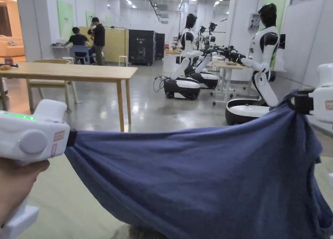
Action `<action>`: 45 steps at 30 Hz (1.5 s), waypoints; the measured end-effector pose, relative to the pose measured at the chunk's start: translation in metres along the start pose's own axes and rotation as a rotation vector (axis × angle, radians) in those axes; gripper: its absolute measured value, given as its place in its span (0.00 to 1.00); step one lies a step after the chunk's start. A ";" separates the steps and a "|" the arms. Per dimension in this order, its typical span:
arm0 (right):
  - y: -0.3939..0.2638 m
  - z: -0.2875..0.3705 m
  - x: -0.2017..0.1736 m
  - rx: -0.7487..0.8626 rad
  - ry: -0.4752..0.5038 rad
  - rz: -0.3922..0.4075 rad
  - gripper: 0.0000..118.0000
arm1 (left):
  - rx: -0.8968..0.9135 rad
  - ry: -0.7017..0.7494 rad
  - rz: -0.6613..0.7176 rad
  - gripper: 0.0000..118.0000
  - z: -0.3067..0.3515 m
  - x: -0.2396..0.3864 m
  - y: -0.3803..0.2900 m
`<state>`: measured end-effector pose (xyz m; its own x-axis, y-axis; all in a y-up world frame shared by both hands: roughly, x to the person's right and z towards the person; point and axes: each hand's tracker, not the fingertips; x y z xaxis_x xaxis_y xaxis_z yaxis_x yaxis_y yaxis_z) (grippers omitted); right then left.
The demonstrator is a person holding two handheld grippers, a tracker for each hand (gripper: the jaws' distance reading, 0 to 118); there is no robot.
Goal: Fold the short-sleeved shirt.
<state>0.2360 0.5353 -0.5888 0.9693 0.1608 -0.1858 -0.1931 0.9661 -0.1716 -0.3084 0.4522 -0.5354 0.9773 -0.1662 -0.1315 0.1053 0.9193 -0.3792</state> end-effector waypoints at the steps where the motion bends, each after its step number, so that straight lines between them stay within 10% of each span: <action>1: 0.020 0.001 0.008 0.027 -0.011 -0.017 0.05 | 0.042 0.012 -0.027 0.03 0.001 0.003 0.024; 16: 0.135 0.004 0.041 0.258 -0.082 -0.099 0.05 | 0.294 0.140 -0.030 0.03 0.019 -0.002 0.211; 28: -0.048 -0.072 0.029 0.072 -0.109 -0.168 0.05 | 0.074 0.045 0.091 0.03 -0.084 0.036 0.022; 45: -0.235 0.164 -0.007 -0.234 0.040 -0.242 0.05 | -0.206 -0.167 0.085 0.03 0.100 0.041 -0.192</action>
<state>0.2992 0.3403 -0.3886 0.9855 -0.0800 -0.1496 0.0076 0.9018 -0.4322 -0.2697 0.3048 -0.3765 0.9996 -0.0153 -0.0247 -0.0009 0.8328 -0.5536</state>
